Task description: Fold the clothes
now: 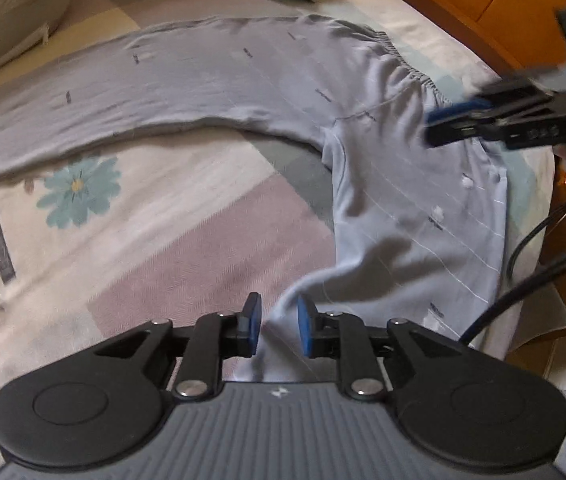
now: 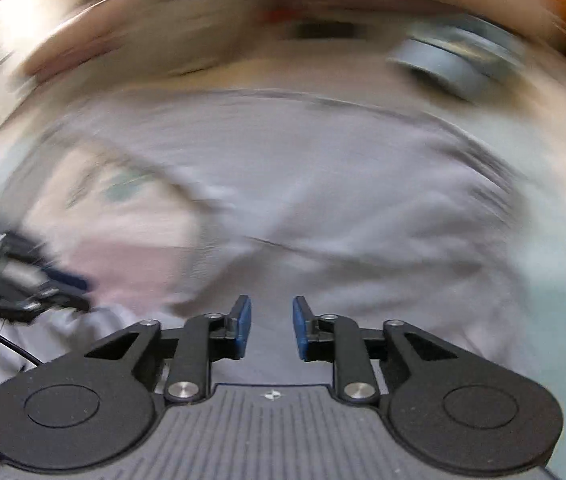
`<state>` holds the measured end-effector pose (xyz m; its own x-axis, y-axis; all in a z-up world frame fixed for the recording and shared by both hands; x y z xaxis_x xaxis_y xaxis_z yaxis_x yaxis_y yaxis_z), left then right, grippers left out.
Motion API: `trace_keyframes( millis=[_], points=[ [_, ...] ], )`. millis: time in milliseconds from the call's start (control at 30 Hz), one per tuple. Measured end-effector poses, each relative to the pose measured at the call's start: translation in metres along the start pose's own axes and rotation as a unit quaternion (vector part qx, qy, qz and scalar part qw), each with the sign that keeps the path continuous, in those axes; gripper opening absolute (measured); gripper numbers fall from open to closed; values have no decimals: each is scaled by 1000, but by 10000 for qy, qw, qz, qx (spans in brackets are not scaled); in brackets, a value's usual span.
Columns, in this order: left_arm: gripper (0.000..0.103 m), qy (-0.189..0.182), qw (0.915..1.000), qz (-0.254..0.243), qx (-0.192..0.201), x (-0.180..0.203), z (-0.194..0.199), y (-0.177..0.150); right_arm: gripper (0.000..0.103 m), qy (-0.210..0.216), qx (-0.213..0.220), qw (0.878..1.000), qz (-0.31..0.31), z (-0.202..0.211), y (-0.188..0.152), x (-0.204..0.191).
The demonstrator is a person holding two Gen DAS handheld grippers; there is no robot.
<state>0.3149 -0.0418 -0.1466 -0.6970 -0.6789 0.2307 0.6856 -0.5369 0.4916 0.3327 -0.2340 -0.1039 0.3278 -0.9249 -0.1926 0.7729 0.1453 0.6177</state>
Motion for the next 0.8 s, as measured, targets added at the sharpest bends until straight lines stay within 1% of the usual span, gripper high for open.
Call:
trace_keyframes(
  millis=[67,133,200,267,367,433,467,567,633,667,800],
  points=[
    [19,36,10000,47,-26,-2,3,-10,30,511,-44,9950,851,-22,12,-33],
    [19,50,10000,81,15,-5,7,-17,30,931,-223,9843,1485,-41,13,-57],
    [19,44,9998,169,70,-8,12,-22,30,1291,-476,9687,2067,-55,8,-75],
    [19,97,9997,216,115,-12,14,-26,31,1589,-758,9489,2618,-65,-1,-89],
    [19,168,9993,271,207,-17,16,-29,31,1685,-959,9238,3302,-71,-11,-94],
    [19,219,9990,351,164,-22,14,-32,31,1832,-1084,9167,3382,-73,-10,-95],
    [19,261,9990,357,118,-24,12,-35,36,1889,-1168,9105,3489,-74,-13,-96],
    [19,277,9992,274,49,-27,11,-40,42,1836,-1366,8783,4198,-79,-26,-94],
    [19,266,9994,216,3,-28,10,-42,42,1866,-1338,8643,4475,-78,-30,-94],
    [19,260,9995,199,-8,-28,10,-43,42,1880,-1328,8579,4593,-78,-31,-95],
    [19,335,9994,22,-6,-28,9,-41,42,1956,-1381,8437,4805,-77,-33,-96]
  ],
)
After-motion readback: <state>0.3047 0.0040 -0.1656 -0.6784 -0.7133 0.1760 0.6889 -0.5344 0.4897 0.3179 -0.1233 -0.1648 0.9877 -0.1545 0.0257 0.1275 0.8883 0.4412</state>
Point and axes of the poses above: each gripper's, at about its wrist camera, not at the fingertips, and z roughly against the way its jaws point, x to its right, y to its top, the point moved 10 cm from there along -z, roughly the way its jaws point, and after that the axes turned 7 degrees about x, right-handed, at the moved point
